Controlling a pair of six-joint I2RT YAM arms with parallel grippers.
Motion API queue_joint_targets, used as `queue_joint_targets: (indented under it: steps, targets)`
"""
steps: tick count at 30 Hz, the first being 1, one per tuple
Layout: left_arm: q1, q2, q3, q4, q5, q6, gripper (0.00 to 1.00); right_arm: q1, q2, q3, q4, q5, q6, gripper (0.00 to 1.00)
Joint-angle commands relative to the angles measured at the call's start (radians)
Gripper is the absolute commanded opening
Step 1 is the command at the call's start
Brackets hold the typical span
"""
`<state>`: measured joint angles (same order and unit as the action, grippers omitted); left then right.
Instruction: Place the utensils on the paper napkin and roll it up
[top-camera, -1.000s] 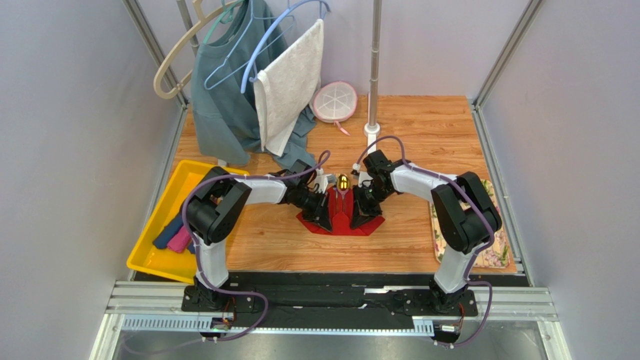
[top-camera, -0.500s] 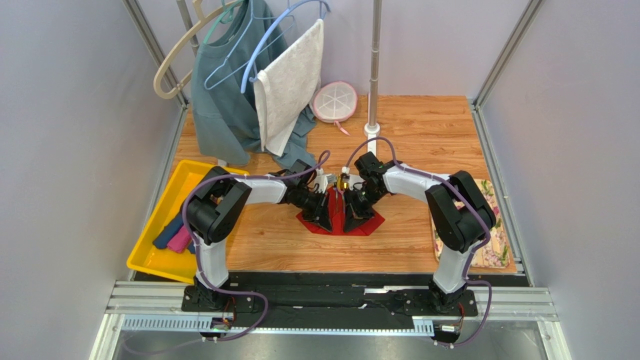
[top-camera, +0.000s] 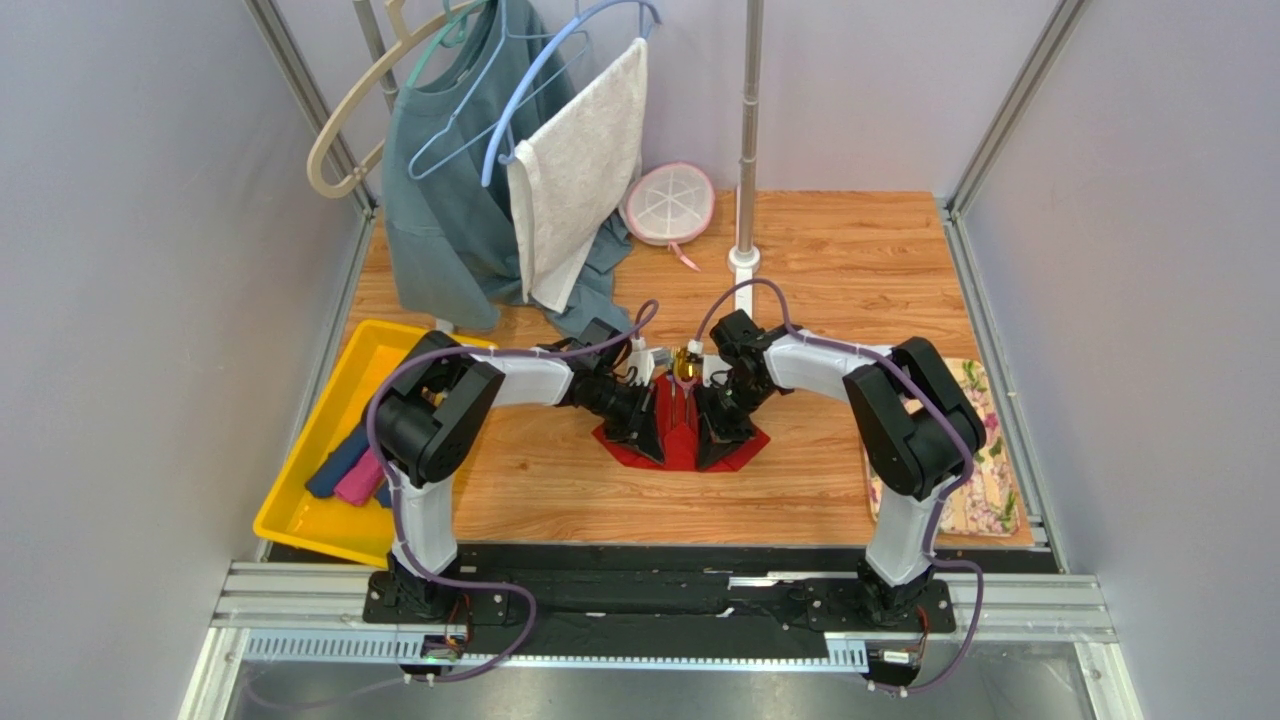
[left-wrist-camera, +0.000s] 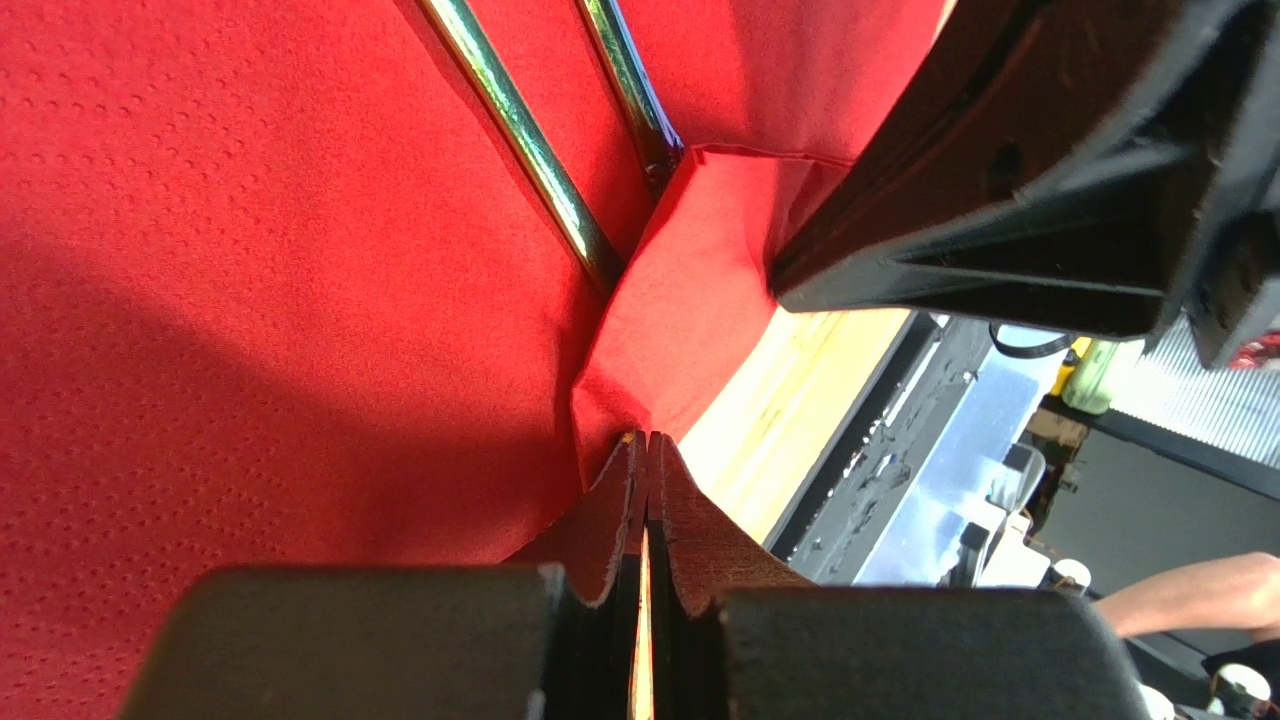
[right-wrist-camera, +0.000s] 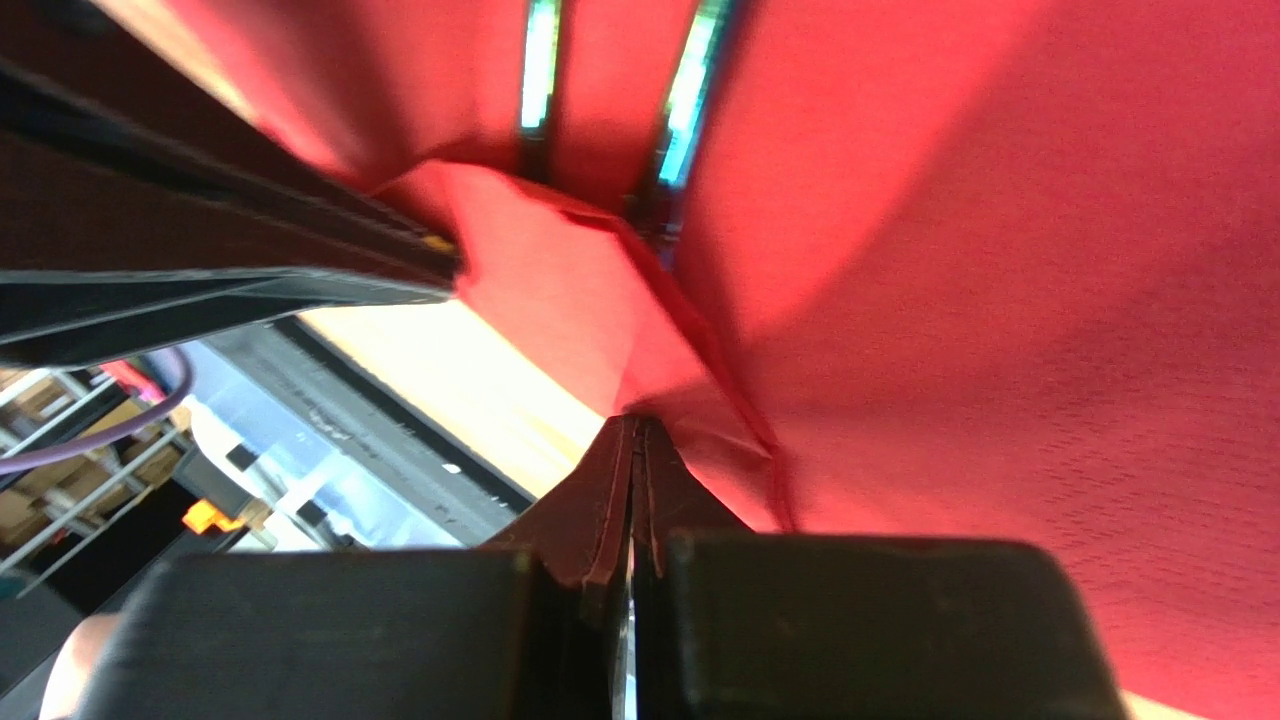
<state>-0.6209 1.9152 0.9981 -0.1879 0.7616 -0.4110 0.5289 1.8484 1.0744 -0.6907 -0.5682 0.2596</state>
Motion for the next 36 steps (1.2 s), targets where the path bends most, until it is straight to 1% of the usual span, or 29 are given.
queue_joint_targets:
  steps: [1,8,17,24,36]
  targets:
    - [0.012,0.027,0.01,-0.013,-0.061,0.012,0.02,-0.006,-0.026,-0.028,0.026,0.085,-0.037,0.0]
    - [0.013,0.03,0.01,-0.015,-0.065,0.014,0.02,-0.01,-0.051,-0.059,0.037,0.149,-0.071,0.0]
    - [0.02,0.028,0.007,-0.016,-0.073,0.012,0.01,-0.044,-0.084,-0.097,0.022,0.168,-0.105,0.0]
    - [0.02,0.025,0.004,-0.016,-0.071,0.012,0.01,-0.109,-0.098,-0.126,0.007,0.166,-0.122,0.0]
    - [0.02,0.022,0.002,-0.019,-0.074,0.014,0.02,-0.113,-0.147,-0.131,-0.016,0.176,-0.126,0.0]
